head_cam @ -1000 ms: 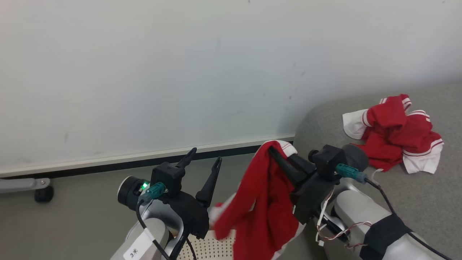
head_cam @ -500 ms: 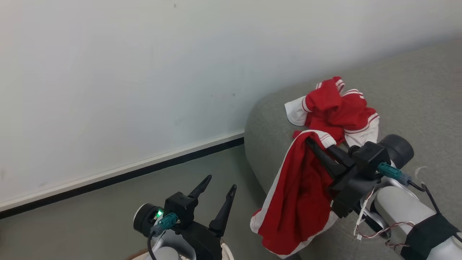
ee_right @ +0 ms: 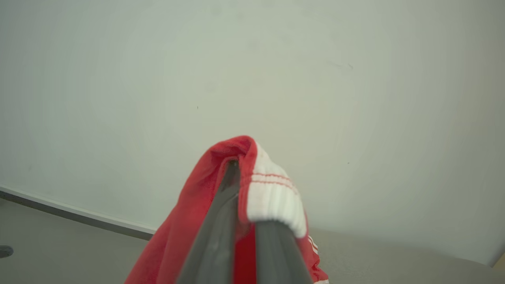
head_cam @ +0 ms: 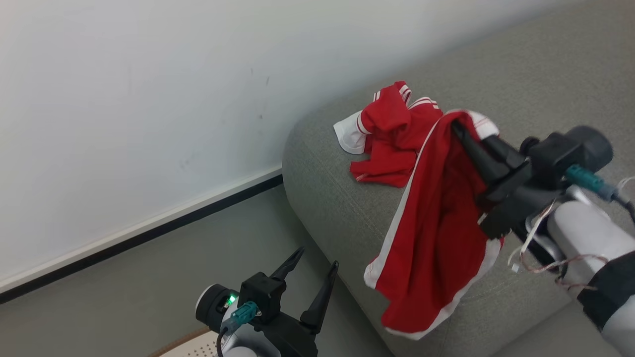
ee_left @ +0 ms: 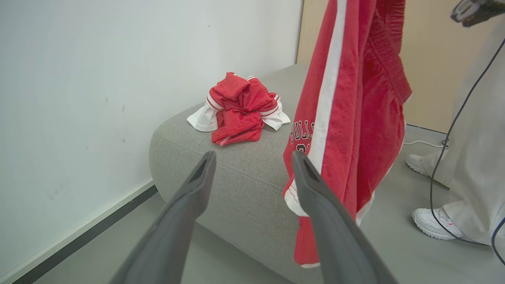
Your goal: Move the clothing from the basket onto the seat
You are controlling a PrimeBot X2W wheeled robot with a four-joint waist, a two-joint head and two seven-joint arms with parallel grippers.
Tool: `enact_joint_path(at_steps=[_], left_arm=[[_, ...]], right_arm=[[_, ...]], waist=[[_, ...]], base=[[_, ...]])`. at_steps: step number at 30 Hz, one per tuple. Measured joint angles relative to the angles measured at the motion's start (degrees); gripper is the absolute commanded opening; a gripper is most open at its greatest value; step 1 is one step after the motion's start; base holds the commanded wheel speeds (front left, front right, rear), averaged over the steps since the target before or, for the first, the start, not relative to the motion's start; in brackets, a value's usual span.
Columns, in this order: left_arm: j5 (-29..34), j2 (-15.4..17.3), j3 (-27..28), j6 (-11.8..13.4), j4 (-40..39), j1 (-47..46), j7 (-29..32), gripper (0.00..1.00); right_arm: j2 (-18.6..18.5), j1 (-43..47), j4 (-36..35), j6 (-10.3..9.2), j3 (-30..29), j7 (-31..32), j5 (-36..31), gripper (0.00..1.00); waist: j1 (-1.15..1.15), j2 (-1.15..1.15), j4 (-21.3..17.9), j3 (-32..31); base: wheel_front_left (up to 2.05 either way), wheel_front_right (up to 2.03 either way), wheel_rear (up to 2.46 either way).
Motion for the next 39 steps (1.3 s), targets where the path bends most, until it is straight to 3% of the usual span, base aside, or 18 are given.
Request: enact_joint_path(at_steps=[9, 18, 30, 39], left_arm=[[1.20, 0.44, -0.77, 0.86, -2.40, -0.92, 1.25, 1.00], [2.76, 2.60, -1.62, 0.77, -5.16, -3.61, 3.33, 1.00], [5.81, 3.85, -2.15, 0.27, -10.28, -10.16, 5.93, 1.00], [8.09, 4.93, -2.22, 0.27, -14.10, -13.98, 7.97, 1.00]], right_arm=[[-1.14, -14.29, 5.78, 0.52, -6.90, 3.68, 3.94, 0.00], [-9.06, -30.84, 13.61, 0.05, -15.05, 7.82, 5.20, 0.00], [-10.58, -37.13, 23.65, -0.01, -15.62, 10.02, 5.06, 0.00], [-8.53, -35.96, 29.83, -0.53, -15.30, 9.38, 5.24, 0.00]], waist=[[0.01, 0.01, 0.67, 5.23], [0.01, 0.00, 3.84, 11.74], [0.01, 0.01, 8.80, 21.54], [0.01, 0.01, 11.85, 29.31]], base=[[0.00, 0.00, 0.00], [0.00, 0.00, 0.00], [0.00, 0.00, 0.00], [0.00, 0.00, 0.00]])
